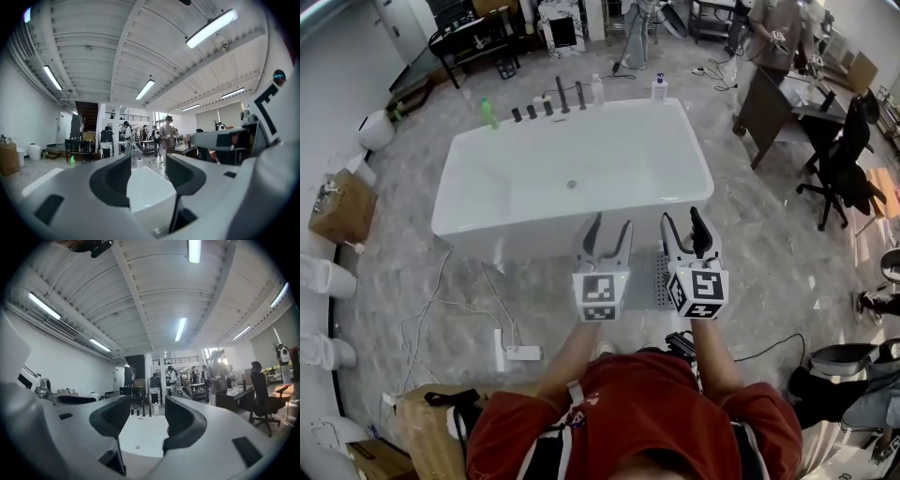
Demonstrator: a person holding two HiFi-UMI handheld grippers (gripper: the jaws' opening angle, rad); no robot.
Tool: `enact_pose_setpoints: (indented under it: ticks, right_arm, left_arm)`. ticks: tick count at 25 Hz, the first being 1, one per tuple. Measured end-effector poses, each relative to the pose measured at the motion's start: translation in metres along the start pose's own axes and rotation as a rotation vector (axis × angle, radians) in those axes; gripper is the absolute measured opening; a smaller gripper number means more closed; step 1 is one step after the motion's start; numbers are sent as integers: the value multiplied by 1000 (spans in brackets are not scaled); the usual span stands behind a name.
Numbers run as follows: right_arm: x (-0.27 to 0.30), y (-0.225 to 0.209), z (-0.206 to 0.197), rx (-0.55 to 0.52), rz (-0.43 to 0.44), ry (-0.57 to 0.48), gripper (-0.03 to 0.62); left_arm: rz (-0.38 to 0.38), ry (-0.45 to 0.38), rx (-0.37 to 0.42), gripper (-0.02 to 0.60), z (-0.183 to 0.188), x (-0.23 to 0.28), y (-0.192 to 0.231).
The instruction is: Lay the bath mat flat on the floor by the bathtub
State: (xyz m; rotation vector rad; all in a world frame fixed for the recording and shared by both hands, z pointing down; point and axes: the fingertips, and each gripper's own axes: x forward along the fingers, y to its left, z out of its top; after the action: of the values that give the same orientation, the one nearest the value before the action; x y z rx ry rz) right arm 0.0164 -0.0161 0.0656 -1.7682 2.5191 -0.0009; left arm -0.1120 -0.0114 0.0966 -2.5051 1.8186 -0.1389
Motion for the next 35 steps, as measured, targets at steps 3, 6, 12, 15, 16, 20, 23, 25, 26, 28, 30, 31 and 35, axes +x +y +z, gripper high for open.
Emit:
enact_pose_setpoints:
  ticks: [3,6,12,15,16,20,23,25,26,28,30,31,35]
  right_arm:
    - [-1,-2,4,-13,-16,-29,176]
    - [0,-7,7,-8,-16,-30,140]
    - [0,-14,5,14,-9,-14,42]
    - [0,-4,-1,-16,9,8,19]
    - [0,-1,-3,-26,13,15,15]
    - [-1,0,-7,-45,23,31,12]
    - [0,3,-7,-51,30,31,12]
    - [1,5,-5,-54,35,27,12]
    - [1,6,-5,-57,36,25,12]
    - [1,8,-6,-59,41,26,12]
    - [0,7,-6,-57,45,26,12]
    - [-1,7,-5,-59,46,26,12]
    - [0,7,-5,-65,48,27,12]
  left_arm:
    - [-8,-10,-10,182,0,-1,0]
    - [-5,-14,-12,150,1,-1,0]
    - [0,-18,-12,77,6,3,-7]
    - [2,-19,-25,44,3,0,-5]
    - [2,-19,-26,34,3,-1,-5]
    - [7,-24,-20,14,5,-2,-10]
    - [9,-23,-22,14,4,-3,-10]
    - [13,-28,-26,14,6,-4,-7]
    - [14,-29,-28,14,6,-5,-6]
    - [18,-28,-28,14,5,-7,-5]
    - [22,-34,-25,14,6,-8,-5]
    - [23,-38,-27,14,8,-8,-5]
    - [30,-41,-30,14,8,-8,-4]
